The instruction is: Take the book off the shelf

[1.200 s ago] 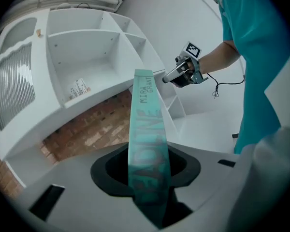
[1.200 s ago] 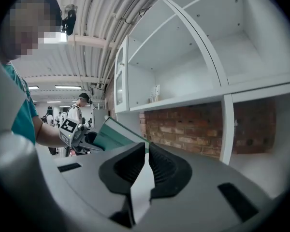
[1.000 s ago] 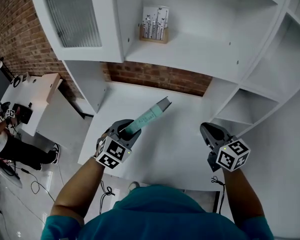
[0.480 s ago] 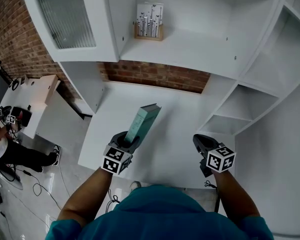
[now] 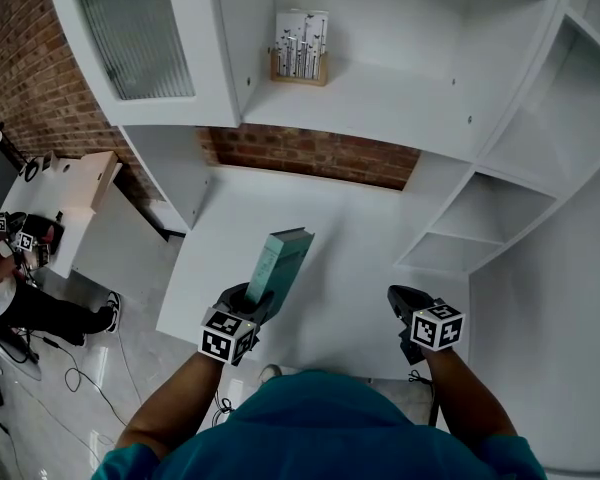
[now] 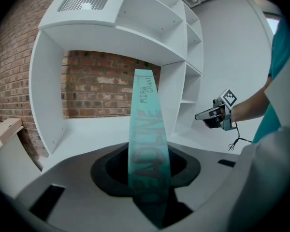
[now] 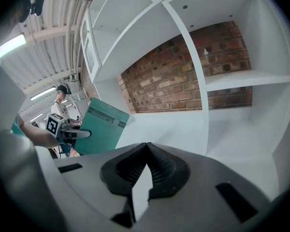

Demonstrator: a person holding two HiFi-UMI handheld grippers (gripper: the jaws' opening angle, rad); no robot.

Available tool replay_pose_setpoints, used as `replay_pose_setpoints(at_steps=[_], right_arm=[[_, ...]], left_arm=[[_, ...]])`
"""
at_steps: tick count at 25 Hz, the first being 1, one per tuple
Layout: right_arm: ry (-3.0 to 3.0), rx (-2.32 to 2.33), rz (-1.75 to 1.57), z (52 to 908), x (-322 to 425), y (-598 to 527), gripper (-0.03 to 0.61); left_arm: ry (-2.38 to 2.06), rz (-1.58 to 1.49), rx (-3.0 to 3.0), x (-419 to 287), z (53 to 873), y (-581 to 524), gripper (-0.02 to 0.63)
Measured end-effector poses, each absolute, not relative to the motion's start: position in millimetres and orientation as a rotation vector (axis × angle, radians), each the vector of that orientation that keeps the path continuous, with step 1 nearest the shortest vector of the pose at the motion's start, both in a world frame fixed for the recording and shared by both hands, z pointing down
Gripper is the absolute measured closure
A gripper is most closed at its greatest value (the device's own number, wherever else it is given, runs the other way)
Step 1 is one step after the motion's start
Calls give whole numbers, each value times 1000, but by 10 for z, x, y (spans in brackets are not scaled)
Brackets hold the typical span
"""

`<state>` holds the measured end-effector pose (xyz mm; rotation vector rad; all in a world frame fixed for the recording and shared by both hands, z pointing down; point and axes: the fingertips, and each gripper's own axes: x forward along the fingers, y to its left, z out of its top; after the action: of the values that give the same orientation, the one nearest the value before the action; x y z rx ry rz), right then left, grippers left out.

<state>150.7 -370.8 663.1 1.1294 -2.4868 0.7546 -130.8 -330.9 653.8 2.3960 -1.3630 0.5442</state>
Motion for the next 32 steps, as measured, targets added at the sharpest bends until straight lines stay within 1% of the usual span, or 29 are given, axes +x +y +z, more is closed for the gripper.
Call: replay_pose_setpoints(at_steps=[32], right_arm=[[-2455, 1125, 682, 6496, 1538, -3729, 560]], left_arm=[[-1383, 499, 2438, -1285, 6330, -3350, 454]])
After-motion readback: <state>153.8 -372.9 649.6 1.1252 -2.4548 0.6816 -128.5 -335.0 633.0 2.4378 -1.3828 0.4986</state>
